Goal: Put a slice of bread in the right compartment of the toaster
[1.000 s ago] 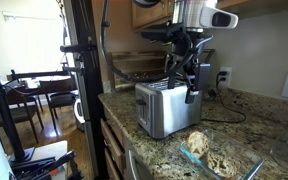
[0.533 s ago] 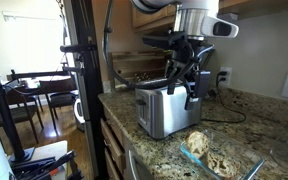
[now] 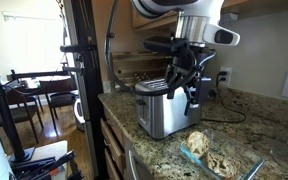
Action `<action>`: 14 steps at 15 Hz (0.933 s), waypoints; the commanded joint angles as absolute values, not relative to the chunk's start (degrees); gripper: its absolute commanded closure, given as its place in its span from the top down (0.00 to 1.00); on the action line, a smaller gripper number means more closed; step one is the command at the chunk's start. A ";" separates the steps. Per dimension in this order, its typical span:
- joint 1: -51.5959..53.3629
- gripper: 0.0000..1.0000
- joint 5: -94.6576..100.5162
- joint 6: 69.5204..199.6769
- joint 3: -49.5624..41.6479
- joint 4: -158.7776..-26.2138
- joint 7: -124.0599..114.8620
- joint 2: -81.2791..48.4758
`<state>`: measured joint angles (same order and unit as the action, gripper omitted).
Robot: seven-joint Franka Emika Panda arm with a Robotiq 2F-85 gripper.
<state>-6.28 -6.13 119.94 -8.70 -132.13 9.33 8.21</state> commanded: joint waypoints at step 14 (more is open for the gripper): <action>-8.08 1.00 -6.51 118.38 -9.94 -123.51 21.35 -2.17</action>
